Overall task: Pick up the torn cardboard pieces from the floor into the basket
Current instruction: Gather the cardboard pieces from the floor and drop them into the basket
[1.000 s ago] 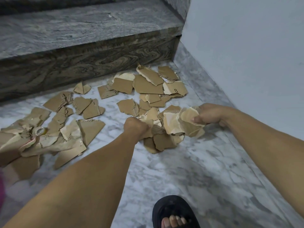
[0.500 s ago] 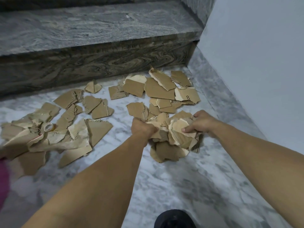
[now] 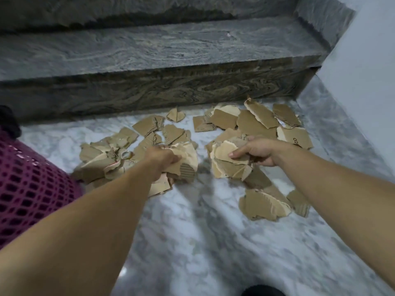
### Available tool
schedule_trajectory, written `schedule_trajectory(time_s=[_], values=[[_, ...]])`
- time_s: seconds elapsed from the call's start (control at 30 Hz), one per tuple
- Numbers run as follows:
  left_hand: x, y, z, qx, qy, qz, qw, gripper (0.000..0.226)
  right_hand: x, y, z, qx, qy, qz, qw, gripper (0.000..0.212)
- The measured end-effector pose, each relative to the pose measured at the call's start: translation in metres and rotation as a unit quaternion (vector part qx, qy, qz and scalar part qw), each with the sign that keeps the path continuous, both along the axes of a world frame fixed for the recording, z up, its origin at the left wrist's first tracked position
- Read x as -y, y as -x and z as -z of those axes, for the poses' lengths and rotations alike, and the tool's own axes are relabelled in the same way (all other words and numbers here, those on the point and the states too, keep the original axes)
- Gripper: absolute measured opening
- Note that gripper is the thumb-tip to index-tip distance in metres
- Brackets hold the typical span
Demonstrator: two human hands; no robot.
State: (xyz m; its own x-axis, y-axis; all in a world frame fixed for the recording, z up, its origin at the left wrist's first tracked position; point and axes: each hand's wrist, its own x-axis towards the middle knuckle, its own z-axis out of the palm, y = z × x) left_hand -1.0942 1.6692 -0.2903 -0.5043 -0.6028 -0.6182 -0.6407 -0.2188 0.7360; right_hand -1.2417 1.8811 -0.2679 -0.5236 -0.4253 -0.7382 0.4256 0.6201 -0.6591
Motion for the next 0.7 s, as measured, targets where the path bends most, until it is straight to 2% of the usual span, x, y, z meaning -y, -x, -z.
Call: schedule_trajectory(time_s=[0.17,0.27,0.43,0.5,0.57,0.63,0.7], values=[[0.051,-0.036,0.004,0.041,0.059,-0.069,0.995,0.049,0.072,-0.020,0.005,-0.037,-0.015,-0.089,0.995,0.039],[0.079,-0.053,0.012,0.058,0.076,-0.109,0.989,0.063,0.108,-0.031,0.002,-0.066,-0.027,-0.135,0.988,0.037],[0.118,-0.072,0.026,0.097,0.153,-0.119,0.976,0.061,0.153,-0.032,0.003,-0.122,-0.057,-0.248,0.959,0.033],[0.127,-0.076,0.030,0.164,0.195,-0.090,0.963,0.066,0.167,-0.029,0.010,-0.187,-0.082,-0.299,0.932,0.047],[0.135,-0.078,0.033,0.257,0.248,-0.059,0.932,0.075,0.179,-0.025,0.018,-0.242,-0.106,-0.338,0.903,0.065],[0.142,-0.082,0.037,0.278,0.247,-0.057,0.926,0.087,0.187,-0.020,0.026,-0.269,-0.137,-0.378,0.875,0.084],[0.150,-0.084,0.045,0.297,0.227,-0.018,0.927,0.113,0.193,-0.016,0.033,-0.284,-0.173,-0.394,0.857,0.100]])
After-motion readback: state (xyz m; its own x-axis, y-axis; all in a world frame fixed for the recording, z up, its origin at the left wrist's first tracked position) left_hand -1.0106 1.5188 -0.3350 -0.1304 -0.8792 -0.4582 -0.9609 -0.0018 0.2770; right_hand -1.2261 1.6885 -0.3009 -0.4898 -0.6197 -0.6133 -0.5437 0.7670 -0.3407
